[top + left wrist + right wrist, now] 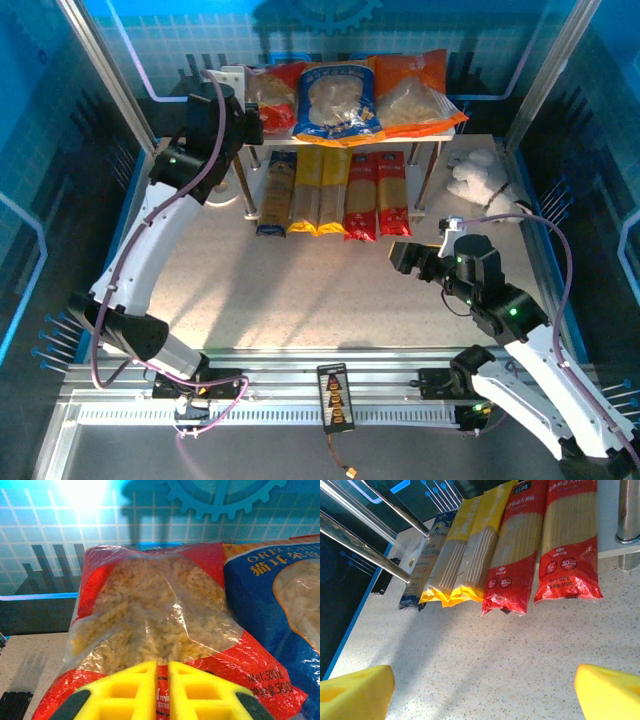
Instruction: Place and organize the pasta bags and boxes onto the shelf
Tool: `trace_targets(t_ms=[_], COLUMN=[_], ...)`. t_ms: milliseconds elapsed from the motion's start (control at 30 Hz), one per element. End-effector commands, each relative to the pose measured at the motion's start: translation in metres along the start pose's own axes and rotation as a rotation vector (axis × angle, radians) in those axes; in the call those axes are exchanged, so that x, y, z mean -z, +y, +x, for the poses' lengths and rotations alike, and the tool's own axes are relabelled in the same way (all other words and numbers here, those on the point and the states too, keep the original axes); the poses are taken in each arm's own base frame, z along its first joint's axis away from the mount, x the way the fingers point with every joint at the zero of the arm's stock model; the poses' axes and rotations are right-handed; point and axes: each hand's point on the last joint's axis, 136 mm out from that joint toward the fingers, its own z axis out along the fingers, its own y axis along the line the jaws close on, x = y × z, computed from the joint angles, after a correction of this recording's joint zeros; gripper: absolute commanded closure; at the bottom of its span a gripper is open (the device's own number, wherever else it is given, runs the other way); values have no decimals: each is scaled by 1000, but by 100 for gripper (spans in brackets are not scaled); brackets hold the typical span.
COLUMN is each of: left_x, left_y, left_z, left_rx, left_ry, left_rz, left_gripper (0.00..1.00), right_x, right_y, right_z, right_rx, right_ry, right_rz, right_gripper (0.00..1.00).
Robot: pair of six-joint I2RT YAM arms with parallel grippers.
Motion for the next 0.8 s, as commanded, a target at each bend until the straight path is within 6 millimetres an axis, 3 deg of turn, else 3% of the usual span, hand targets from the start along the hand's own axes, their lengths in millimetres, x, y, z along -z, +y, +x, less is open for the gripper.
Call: trace_targets(t_ms=[0, 233, 567, 767], left_x=[-13, -20, -18, -1], left_y=[-3, -6, -15, -11], left_z=[28, 54, 74, 56], left_rx=[-36, -60, -75, -49], left_ry=[80, 156, 236, 162], left_rz=[18, 35, 98, 99], left_gripper=[86, 86, 86, 67], right_x=[6, 7, 11, 13], right_y=[-1, 0, 0, 0], right_z=[-5, -5, -5, -5], right_rx=[-21, -32, -41, -42], right_ry=[-21, -19, -24, -25], right_rz=[1, -5, -6, -4], right_gripper=[6, 7, 7, 7])
